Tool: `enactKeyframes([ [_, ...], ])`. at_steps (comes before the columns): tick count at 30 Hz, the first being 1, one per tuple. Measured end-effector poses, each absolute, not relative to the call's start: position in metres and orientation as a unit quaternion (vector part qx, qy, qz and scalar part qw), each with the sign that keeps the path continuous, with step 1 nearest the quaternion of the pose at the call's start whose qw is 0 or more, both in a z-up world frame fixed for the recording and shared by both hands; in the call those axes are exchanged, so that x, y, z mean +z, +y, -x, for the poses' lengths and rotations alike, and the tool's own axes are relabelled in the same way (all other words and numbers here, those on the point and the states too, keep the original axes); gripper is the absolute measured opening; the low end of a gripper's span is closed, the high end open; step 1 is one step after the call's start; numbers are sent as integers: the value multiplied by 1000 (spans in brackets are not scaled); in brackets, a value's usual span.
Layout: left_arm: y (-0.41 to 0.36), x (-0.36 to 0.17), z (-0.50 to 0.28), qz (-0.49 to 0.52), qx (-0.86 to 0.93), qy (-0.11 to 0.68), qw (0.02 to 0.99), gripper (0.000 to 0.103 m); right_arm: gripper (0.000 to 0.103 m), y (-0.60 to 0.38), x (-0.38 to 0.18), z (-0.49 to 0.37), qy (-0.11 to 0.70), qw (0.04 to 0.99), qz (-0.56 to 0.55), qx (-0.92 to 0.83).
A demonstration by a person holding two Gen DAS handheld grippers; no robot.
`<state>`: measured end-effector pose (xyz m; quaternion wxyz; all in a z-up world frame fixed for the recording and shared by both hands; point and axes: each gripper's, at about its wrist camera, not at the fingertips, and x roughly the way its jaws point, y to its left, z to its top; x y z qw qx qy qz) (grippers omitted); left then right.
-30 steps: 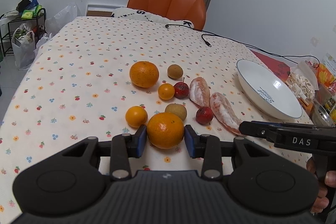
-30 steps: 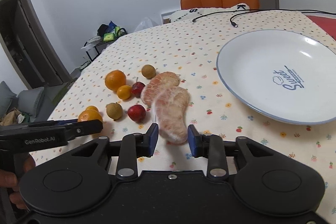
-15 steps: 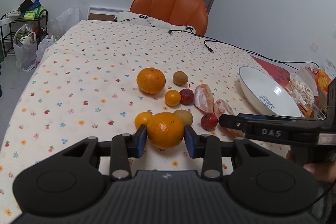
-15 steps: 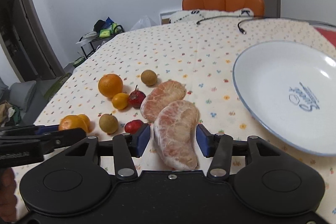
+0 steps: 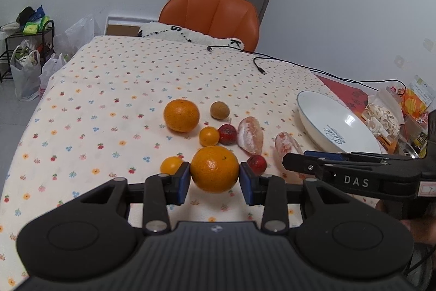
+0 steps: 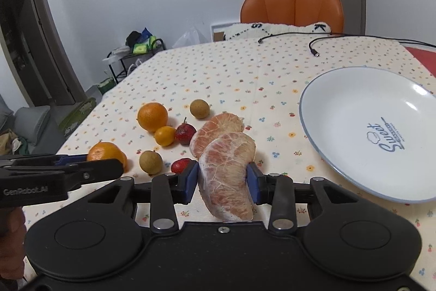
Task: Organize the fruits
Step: 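Carry the pomelo segment in the right tool while the left tool carries the orange to the plate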
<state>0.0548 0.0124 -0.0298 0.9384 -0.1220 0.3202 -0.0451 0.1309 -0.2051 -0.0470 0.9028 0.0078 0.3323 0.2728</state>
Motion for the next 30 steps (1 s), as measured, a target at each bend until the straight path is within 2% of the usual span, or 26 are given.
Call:
enactKeyframes([
  [30,-63,-6,-80,82,-122,284,947,37,37,-290,-16,-111,276,935,-54,214],
])
